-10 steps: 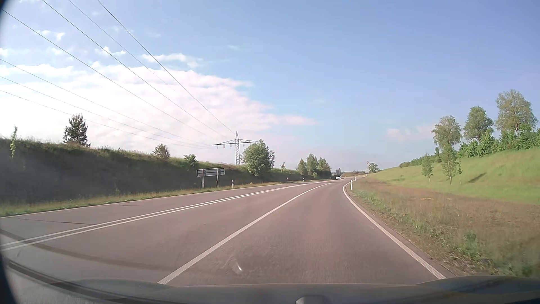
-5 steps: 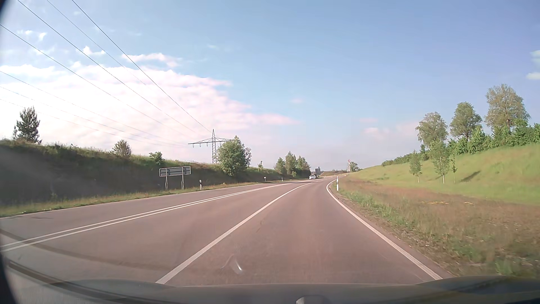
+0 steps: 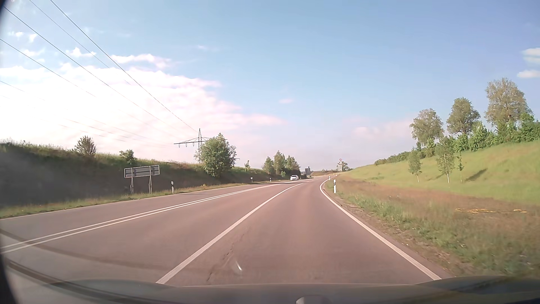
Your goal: Follow the waypoints while adhering to traffic rules and regulations
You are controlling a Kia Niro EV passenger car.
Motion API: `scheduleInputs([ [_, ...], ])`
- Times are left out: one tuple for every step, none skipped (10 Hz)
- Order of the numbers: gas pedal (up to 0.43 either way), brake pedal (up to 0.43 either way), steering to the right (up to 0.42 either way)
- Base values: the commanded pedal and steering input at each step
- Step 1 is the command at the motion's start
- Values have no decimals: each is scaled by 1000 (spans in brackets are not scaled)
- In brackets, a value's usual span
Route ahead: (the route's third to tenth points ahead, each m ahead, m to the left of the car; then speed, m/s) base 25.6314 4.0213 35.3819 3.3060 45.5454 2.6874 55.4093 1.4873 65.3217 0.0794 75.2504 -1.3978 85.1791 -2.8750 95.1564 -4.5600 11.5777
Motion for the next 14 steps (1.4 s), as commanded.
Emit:
scheduleInputs([
  [370, 0, 16],
  [378, 0, 16],
  [390, 0, 17],
  [390, 0, 18],
  [390, 0, 19],
  [390, 0, 19],
  [390, 0, 19],
  [390, 0, 19],
  [390, 0, 18],
  [390, 0, 15],
  [390, 0, 11],
  [390, 0, 9],
  [390, 0, 9],
  [390, 0, 9],
])
